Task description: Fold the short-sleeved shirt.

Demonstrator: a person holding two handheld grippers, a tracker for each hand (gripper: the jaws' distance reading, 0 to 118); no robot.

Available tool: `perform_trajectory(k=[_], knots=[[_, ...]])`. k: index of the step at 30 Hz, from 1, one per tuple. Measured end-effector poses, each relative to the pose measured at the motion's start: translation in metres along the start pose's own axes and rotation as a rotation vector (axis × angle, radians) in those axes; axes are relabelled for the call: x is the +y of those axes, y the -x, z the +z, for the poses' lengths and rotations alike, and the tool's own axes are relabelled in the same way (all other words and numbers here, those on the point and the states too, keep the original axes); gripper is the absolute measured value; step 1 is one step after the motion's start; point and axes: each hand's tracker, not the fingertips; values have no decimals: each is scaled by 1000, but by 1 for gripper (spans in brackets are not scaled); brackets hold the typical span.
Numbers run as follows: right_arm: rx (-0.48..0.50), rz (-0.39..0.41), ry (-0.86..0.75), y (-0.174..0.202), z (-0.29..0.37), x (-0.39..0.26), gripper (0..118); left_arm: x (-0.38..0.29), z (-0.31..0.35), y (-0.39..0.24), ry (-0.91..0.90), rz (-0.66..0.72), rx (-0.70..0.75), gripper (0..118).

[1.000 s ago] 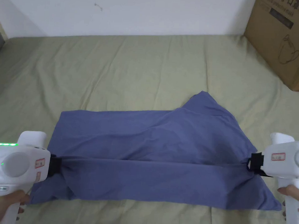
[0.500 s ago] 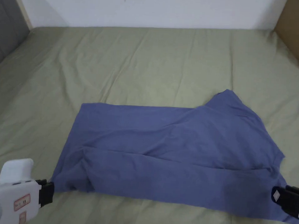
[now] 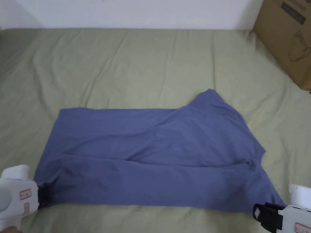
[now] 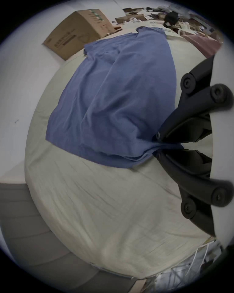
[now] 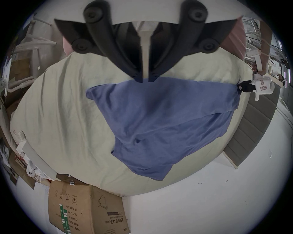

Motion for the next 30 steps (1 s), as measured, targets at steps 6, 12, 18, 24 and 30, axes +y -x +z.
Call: perform_trajectory(k=[6,12,18,24,30], knots=[[-51,-66,-1,-31,-29,26,104,8,20,7,-16,-22,-31,5],[-86,-97,77,-49,-69,29,17,6,31,11,-27,-19,-47,5],[-111,8,23,-32,-37,38,8,3,48,4,-23,-90,-21,5],[-118,27,-32,-34,8,23,8,-19,81,16,-35,-106,-33,5],[-154,83,71,-41,9,-16,9,-62,82,31,8,-121,-3,35]])
